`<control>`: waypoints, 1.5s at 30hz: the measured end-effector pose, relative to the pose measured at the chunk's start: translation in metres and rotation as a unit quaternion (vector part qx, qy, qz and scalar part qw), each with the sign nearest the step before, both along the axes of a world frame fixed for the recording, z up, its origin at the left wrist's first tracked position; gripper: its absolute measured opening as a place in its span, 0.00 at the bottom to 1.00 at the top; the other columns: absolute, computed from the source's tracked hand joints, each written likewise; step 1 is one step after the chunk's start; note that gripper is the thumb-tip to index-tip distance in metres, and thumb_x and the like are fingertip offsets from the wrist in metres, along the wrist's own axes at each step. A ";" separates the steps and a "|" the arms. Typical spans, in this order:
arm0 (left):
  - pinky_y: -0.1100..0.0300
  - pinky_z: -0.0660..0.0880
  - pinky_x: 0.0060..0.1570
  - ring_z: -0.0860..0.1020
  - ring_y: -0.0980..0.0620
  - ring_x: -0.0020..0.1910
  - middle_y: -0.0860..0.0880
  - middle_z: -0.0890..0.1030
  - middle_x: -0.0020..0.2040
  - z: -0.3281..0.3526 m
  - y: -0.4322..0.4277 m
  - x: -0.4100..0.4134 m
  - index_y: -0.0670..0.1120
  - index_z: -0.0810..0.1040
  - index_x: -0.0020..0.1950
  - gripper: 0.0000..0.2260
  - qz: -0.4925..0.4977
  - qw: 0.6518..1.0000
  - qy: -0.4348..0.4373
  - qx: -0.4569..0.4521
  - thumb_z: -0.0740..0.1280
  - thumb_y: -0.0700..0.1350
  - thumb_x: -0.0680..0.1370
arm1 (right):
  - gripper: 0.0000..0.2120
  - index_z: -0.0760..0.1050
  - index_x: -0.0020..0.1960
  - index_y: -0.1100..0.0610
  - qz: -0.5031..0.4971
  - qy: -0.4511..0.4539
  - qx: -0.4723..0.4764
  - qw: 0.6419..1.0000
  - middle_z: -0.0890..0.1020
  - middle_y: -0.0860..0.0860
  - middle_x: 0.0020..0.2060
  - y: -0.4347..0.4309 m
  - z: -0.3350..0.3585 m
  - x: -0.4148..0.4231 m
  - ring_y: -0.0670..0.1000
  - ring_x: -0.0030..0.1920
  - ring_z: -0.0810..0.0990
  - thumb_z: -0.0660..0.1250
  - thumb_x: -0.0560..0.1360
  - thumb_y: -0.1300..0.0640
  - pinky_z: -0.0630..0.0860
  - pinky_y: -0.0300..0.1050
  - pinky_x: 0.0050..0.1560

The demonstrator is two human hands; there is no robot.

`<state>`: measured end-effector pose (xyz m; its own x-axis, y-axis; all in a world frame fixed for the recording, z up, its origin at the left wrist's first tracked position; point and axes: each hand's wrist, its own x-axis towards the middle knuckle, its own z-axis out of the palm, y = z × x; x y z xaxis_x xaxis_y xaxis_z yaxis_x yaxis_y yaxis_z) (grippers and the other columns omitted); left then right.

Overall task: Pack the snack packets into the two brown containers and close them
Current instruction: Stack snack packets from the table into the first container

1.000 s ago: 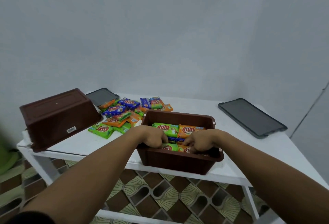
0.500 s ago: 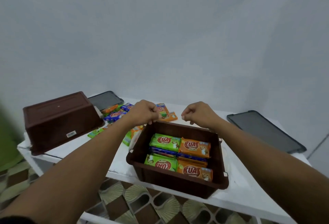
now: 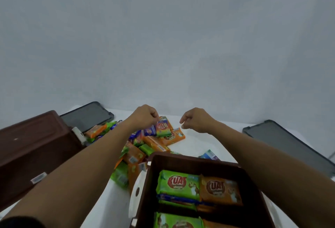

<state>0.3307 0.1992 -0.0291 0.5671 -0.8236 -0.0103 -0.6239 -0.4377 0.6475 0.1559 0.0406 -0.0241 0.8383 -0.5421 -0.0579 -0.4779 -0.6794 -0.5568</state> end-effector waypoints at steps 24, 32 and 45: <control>0.49 0.76 0.61 0.73 0.40 0.67 0.40 0.70 0.69 -0.086 -0.090 0.001 0.45 0.62 0.73 0.40 0.078 0.978 -0.064 0.181 0.73 0.65 0.71 | 0.40 0.68 0.73 0.48 0.106 0.264 -0.160 0.945 0.76 0.51 0.60 -0.026 -0.082 0.060 0.53 0.61 0.72 0.78 0.66 0.40 0.71 0.50 0.60; 0.53 0.78 0.50 0.77 0.49 0.53 0.47 0.79 0.54 -0.061 -0.076 0.001 0.44 0.75 0.58 0.20 0.004 0.988 0.055 0.145 0.76 0.47 0.70 | 0.34 0.73 0.71 0.48 0.080 0.261 -0.115 0.955 0.72 0.50 0.55 -0.028 -0.071 0.036 0.52 0.59 0.69 0.77 0.68 0.40 0.71 0.49 0.60; 0.55 0.76 0.42 0.79 0.52 0.47 0.51 0.80 0.57 0.021 -0.018 -0.015 0.48 0.81 0.52 0.13 -0.176 0.981 0.035 0.073 0.75 0.37 0.69 | 0.29 0.76 0.69 0.53 0.038 0.124 -0.087 0.988 0.81 0.50 0.55 -0.012 0.002 -0.041 0.50 0.51 0.77 0.76 0.70 0.47 0.73 0.44 0.51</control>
